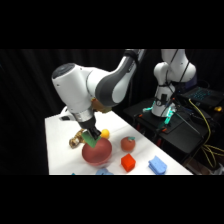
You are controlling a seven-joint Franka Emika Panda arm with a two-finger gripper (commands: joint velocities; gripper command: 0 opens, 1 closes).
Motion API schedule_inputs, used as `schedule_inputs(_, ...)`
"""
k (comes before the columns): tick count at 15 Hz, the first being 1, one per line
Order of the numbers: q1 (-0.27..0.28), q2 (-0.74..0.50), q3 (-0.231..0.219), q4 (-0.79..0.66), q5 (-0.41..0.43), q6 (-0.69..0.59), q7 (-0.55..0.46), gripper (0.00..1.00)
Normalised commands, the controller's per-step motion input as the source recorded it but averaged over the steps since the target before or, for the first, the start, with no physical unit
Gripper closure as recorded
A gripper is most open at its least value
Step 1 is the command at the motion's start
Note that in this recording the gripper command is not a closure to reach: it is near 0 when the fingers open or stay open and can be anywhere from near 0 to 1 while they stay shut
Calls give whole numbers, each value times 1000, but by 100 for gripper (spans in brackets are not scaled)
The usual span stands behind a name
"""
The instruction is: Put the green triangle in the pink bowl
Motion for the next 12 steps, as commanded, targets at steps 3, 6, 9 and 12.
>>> schedule_inputs(3, 3, 99, -12, 304, -82, -237, -174, 60)
schedule_inputs(6, -3, -13, -18, 147, -91, -190, -138, 0)
schedule_inputs(9, -8, -65, -14, 67, -84, -146, -117, 0)
schedule_inputs(12, -1, -117, -9, 8, -87, -127, -101, 0)
